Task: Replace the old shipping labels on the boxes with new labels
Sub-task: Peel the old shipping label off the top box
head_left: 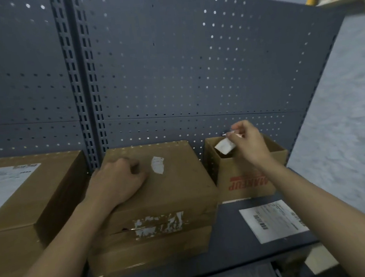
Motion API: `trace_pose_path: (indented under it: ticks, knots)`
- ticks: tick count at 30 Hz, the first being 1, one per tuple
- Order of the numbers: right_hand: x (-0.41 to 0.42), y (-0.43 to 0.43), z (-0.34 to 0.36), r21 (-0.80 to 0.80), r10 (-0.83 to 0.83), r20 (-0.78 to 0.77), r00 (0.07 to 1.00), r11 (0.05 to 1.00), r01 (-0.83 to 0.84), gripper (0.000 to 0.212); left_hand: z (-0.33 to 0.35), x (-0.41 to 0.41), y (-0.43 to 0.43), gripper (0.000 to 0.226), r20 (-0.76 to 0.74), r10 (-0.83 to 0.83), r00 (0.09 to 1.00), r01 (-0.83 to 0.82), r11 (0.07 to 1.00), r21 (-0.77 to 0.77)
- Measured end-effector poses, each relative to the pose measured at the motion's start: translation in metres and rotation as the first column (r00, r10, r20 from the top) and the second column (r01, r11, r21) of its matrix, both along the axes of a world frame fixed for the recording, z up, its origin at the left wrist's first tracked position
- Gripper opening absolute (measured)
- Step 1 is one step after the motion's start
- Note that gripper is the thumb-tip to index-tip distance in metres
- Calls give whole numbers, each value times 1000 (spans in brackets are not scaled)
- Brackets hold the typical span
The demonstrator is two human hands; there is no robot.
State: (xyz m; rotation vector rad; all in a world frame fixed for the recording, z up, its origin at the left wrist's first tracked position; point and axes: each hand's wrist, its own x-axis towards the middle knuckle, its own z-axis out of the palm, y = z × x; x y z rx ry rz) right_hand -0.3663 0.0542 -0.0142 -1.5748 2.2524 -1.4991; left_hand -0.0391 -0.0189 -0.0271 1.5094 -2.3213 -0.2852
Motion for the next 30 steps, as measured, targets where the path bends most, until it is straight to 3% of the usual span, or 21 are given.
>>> trace_pose_path:
  ticks: [5,9,12,14,17,24,30]
  knots:
    - [-14,2,-5,17,-90,-120,989,996,92,17,-1,3,2,47,-29,-16,999,15,1000,-19]
    - [-12,7,-6,65,-44,-117,992,997,52,50,0,1,4,37,-39,-20,999,19,999,-42]
    - [-14,5,-6,214,-45,-72,996,975,60,33,-2,2,3,35,-44,-26,999,25,999,-30]
    - [-15,5,-5,286,-5,-151,989,957,49,30,-3,3,1,37,-41,-24,999,23,999,-23]
    - [-10,8,-1,222,27,-246,969,975,30,22,-4,6,-5,41,-6,-42,999,42,999,8]
    - [-9,8,-2,148,-27,-272,962,987,69,6,-8,11,-8,45,14,-71,997,71,997,16]
    - [-3,12,-4,89,-23,-272,962,995,49,17,-9,12,-7,46,6,-75,997,75,997,8]
